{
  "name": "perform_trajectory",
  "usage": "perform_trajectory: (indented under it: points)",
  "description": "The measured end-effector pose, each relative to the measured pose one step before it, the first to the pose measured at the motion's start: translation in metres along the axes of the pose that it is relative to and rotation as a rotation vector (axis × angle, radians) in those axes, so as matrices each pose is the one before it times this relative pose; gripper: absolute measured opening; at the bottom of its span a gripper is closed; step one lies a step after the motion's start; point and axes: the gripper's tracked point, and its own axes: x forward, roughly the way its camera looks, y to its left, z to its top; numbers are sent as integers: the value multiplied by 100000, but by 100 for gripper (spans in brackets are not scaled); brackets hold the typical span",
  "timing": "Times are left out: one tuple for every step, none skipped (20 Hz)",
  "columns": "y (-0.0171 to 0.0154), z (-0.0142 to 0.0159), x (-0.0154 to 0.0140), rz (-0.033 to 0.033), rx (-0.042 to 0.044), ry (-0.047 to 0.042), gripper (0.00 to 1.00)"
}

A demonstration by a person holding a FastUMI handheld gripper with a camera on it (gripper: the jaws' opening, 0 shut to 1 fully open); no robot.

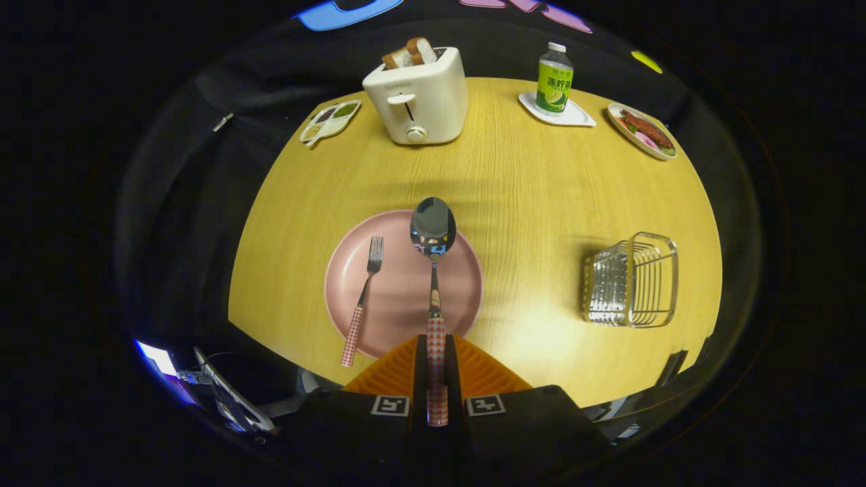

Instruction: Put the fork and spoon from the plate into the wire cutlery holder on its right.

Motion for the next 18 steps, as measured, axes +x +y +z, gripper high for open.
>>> perform_trajectory:
  points:
    - [-1143,193,-1397,28,-1656,-568,16]
    - [-1154,243,-1019,-510,-1082,-374,16]
    - [-1408,209,-1095,-832,-958,-573,16]
    - [-1374,-23,-1073,-774,-518,5,16]
    - [-1377,70,-942,-453,22,81,16]
    - [-1246,-173,-982,-663,65,429,16]
    - [-1274,-132,-861,-548,22,569,16]
    - [-1381,-325,-653,-970,-227,1209,16]
    - [-1275,-359,-450,-630,-583,1864,16]
    - [-1188,-434,-327,-686,-686,2259,16]
    - [-1173,-484,-191,-841,-1268,2941,16]
    - [-1025,-418,-107,-647,-1215,3035,16]
    - [-841,-313,18,-320,-927,2917,16]
    - [-749,-233,19,28,-961,3226,16]
    - [-648,-260,134,-247,-902,3586,16]
    - [-690,-234,256,-983,-1458,3580,16]
    - [-551,-272,261,-1081,-2035,4070,16]
    - [-441,-308,336,-825,-2092,3474,16]
